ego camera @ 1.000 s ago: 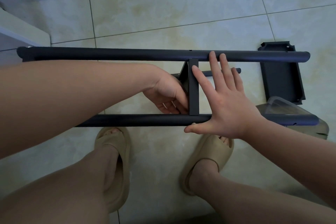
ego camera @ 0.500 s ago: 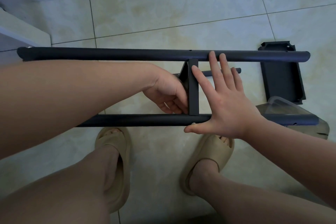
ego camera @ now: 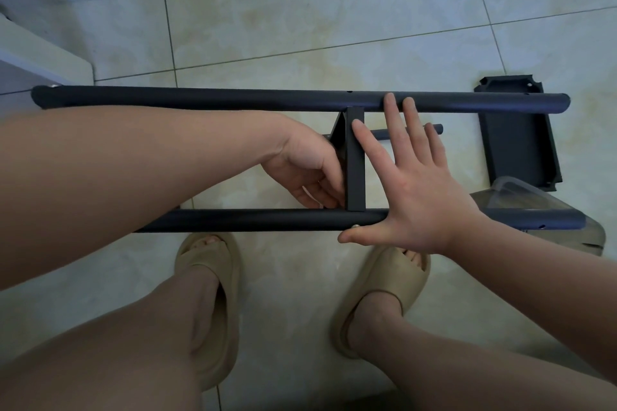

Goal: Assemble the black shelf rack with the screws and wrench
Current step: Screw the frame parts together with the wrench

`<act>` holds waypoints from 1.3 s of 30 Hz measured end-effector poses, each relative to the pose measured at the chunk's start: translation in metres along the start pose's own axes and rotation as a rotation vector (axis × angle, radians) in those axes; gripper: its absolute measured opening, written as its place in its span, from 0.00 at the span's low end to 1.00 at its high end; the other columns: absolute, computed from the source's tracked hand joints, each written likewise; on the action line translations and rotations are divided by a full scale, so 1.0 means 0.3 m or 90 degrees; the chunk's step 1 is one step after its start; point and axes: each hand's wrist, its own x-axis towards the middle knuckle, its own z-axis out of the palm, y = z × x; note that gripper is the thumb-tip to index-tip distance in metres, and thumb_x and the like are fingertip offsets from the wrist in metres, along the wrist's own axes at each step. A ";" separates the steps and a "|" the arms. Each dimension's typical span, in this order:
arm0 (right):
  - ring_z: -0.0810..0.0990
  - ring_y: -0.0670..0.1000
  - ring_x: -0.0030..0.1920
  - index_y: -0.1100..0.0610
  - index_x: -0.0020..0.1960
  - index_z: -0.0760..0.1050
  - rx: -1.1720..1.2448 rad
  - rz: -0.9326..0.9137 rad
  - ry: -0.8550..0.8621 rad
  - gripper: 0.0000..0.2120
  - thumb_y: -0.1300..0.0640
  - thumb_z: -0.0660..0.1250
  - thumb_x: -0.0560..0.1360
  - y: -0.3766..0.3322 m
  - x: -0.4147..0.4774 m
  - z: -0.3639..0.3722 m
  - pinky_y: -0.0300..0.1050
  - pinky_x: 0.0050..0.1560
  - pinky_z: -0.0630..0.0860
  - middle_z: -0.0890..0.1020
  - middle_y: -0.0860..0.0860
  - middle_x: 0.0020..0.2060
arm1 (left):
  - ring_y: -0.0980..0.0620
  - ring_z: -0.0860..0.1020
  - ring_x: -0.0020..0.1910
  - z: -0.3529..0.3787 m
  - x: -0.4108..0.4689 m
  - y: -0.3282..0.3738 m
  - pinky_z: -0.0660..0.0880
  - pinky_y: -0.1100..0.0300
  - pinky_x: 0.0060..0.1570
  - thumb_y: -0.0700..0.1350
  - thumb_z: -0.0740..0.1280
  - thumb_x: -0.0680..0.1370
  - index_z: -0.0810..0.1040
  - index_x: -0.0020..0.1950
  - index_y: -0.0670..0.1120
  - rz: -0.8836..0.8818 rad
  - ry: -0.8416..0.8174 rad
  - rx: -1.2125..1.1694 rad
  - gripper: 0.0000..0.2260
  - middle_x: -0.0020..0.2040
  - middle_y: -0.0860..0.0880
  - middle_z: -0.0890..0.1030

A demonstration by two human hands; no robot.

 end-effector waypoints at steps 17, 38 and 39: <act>0.30 0.60 0.79 0.47 0.83 0.36 0.006 0.002 -0.007 0.63 0.14 0.55 0.60 -0.003 0.001 -0.001 0.67 0.78 0.41 0.32 0.57 0.80 | 0.48 0.79 0.52 0.012 0.005 -0.009 0.73 0.52 0.64 0.35 0.65 0.79 0.78 0.63 0.41 0.003 -0.003 -0.023 0.13 0.57 0.43 0.80; 0.29 0.60 0.79 0.48 0.83 0.37 0.004 0.006 -0.019 0.64 0.14 0.54 0.60 -0.008 0.003 -0.012 0.65 0.78 0.40 0.32 0.57 0.80 | 0.52 0.79 0.41 0.023 0.012 0.004 0.76 0.59 0.52 0.32 0.65 0.78 0.80 0.50 0.41 -0.004 0.039 -0.036 0.07 0.44 0.45 0.81; 0.29 0.60 0.79 0.48 0.83 0.37 0.006 0.006 -0.018 0.64 0.14 0.54 0.60 -0.008 0.003 -0.011 0.65 0.78 0.40 0.32 0.57 0.80 | 0.52 0.79 0.41 0.023 0.012 0.003 0.76 0.58 0.52 0.32 0.65 0.78 0.81 0.50 0.41 -0.004 0.040 -0.039 0.07 0.44 0.45 0.81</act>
